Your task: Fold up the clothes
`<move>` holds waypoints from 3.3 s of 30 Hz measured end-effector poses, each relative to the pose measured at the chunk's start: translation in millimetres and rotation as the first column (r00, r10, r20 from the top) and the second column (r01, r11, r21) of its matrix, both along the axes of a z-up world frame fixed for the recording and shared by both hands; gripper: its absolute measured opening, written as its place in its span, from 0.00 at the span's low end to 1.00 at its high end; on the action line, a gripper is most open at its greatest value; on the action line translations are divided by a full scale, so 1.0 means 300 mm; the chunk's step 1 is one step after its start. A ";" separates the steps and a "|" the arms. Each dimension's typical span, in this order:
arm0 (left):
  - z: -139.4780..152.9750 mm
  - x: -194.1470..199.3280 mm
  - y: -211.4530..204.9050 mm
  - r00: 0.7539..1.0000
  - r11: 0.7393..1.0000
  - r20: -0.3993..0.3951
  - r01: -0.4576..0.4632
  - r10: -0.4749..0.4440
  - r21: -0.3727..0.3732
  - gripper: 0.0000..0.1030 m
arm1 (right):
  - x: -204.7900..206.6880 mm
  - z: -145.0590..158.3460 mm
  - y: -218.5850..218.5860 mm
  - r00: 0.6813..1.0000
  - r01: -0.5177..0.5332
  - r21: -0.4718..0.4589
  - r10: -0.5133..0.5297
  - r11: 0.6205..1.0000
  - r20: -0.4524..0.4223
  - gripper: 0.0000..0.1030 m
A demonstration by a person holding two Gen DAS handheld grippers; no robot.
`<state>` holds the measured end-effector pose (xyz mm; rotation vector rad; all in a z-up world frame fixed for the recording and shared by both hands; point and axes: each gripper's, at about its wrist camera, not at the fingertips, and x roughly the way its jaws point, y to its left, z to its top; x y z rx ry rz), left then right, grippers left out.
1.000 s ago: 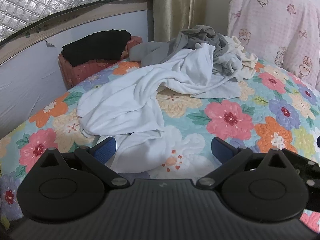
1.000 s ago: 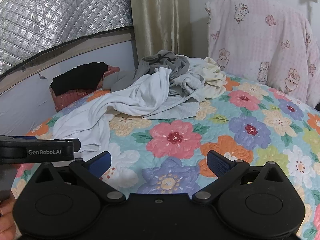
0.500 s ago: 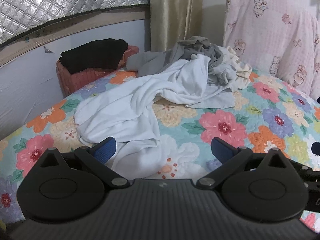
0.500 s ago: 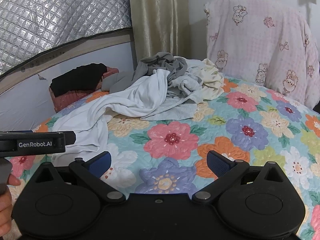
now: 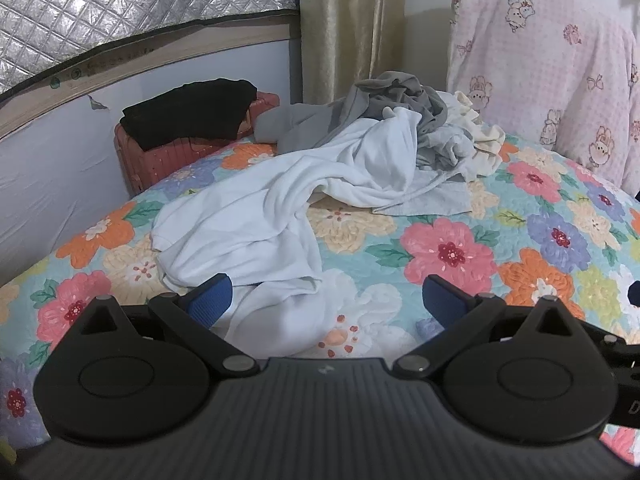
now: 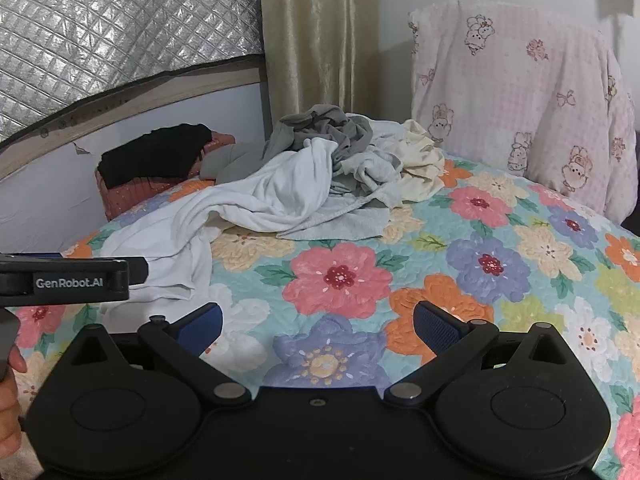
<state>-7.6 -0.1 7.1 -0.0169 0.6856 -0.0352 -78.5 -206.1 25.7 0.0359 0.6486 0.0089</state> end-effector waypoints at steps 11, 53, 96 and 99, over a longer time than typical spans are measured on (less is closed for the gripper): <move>-0.003 -0.005 -0.008 0.999 0.999 -0.007 0.033 -0.033 -0.012 1.00 | -0.002 0.002 -0.009 1.000 0.001 0.009 -0.001 1.000 0.000 1.00; -0.349 0.479 0.426 0.945 0.916 -0.179 -0.313 0.274 -0.252 0.88 | 0.769 -0.166 0.151 0.923 -0.371 0.219 0.385 0.902 -0.022 0.96; -0.112 0.103 0.158 0.940 0.366 0.061 0.190 -0.336 -0.911 0.13 | 0.233 0.329 0.081 0.786 -0.554 -0.007 0.520 0.833 -0.334 0.17; -0.004 0.009 0.126 0.934 0.355 0.101 0.228 -0.343 -0.907 0.13 | 0.154 0.449 0.081 0.787 -0.561 -0.096 0.493 0.822 -0.370 0.17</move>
